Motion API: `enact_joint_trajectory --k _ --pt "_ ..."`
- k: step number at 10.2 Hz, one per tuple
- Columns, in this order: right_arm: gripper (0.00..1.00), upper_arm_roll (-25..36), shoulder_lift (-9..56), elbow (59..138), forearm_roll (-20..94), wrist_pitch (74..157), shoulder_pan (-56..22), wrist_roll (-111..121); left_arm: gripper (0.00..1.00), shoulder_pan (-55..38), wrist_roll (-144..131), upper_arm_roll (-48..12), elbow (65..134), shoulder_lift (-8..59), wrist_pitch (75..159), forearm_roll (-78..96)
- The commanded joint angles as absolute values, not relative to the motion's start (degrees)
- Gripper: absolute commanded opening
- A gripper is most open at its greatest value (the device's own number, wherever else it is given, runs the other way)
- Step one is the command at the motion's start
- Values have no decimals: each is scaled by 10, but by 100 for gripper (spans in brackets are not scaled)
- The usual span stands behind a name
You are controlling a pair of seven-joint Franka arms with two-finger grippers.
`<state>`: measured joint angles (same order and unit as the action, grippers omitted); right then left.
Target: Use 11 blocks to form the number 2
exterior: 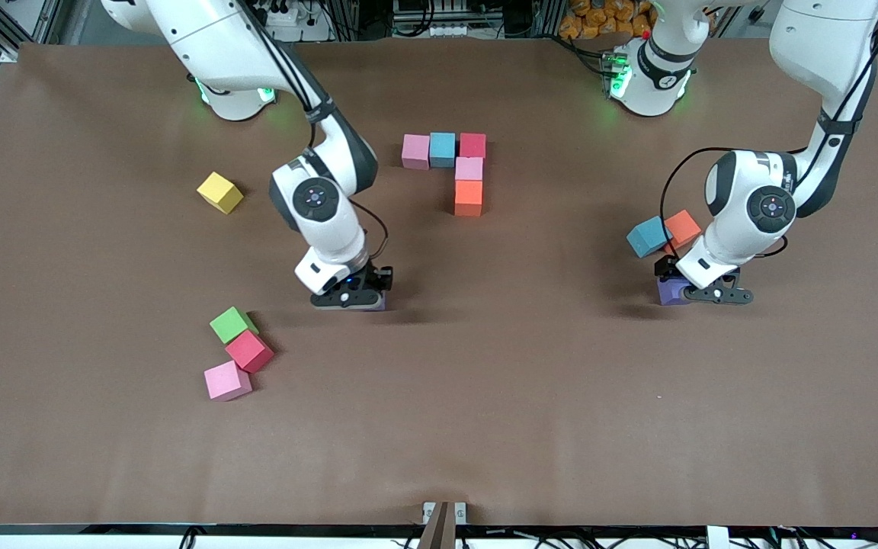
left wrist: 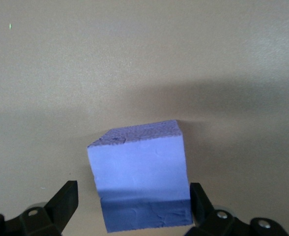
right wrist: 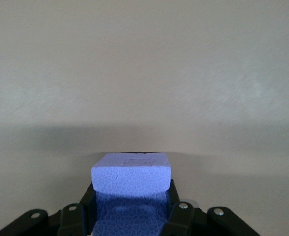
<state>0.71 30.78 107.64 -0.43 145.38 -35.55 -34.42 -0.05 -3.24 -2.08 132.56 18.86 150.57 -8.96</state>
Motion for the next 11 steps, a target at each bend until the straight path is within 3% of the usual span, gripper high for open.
enact_joint_trajectory --k 1,3,4,5,6,7,9,11 --pt "22 -11 308 1068 -22 1445 -373 -320 100 -8 -24 -13 1322 199 1511 -76" --pt "22 -38 304 1077 -22 1444 -373 -205 91 -8 -23 -13 1325 198 1508 -66" --pt "20 -51 297 1088 -22 1444 -370 -151 76 -8 -23 -13 1324 197 1506 -65" --pt "16 -66 285 1105 -22 1445 -367 -74 37 -7 -20 -14 1324 193 1506 -66" --pt "12 -75 270 1121 -22 1445 -367 -16 14 -8 -18 -15 1323 190 1505 -66" --pt "9 -87 259 1136 -23 1445 -366 39 2 -8 -8 -18 1319 185 1501 -66" --pt "9 -109 251 1155 -23 1447 -354 146 1 -11 -17 -50 1304 163 1476 -45" --pt "9 -125 236 1174 -23 1448 -345 246 1 -22 -33 -89 1255 127 1354 88"
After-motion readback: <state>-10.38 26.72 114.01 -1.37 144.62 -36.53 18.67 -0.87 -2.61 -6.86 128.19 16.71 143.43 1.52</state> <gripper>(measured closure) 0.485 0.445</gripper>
